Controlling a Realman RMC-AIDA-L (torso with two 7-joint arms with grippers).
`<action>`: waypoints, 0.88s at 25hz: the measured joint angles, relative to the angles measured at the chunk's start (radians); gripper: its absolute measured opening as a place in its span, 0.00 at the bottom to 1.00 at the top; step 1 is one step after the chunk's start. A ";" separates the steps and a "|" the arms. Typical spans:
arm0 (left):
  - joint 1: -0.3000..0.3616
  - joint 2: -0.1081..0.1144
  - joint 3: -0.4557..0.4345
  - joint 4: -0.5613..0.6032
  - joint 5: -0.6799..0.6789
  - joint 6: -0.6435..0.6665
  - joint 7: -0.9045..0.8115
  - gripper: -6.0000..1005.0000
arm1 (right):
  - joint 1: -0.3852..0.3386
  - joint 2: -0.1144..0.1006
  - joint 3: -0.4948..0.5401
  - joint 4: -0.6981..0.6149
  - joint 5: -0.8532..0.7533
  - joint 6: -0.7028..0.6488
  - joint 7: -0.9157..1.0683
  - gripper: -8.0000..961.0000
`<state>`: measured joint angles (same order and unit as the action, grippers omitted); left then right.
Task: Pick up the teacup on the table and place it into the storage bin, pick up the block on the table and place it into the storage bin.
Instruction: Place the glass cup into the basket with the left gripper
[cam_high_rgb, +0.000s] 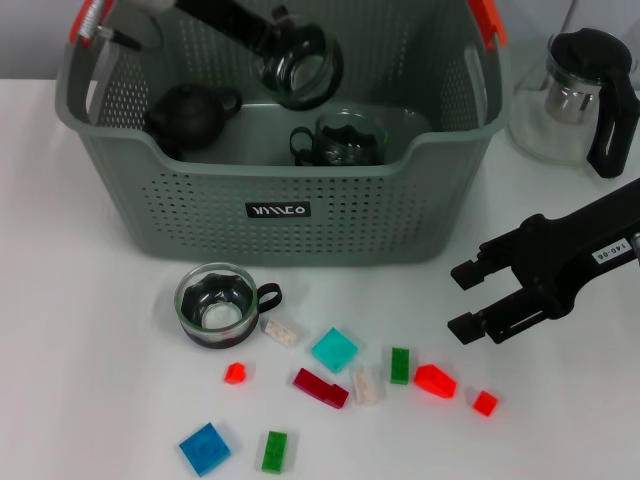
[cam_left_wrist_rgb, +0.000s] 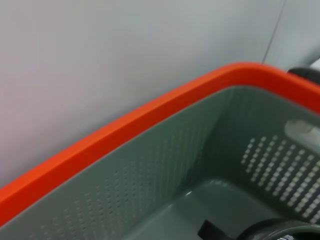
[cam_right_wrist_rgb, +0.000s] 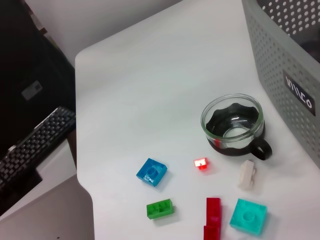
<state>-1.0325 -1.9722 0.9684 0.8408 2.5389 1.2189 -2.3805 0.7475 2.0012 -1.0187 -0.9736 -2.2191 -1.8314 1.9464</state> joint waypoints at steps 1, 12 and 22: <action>-0.008 -0.007 0.009 -0.014 0.021 -0.018 0.000 0.05 | 0.001 0.000 0.000 0.000 0.000 0.002 0.000 0.84; -0.026 -0.070 0.026 -0.041 0.165 -0.093 0.002 0.05 | 0.001 0.005 0.000 0.000 -0.001 0.006 0.003 0.84; -0.025 -0.084 0.026 -0.034 0.172 -0.093 0.000 0.05 | 0.000 0.007 0.000 0.009 -0.001 0.018 0.003 0.84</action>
<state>-1.0574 -2.0562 0.9941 0.8069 2.7112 1.1255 -2.3806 0.7480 2.0081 -1.0186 -0.9643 -2.2196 -1.8139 1.9497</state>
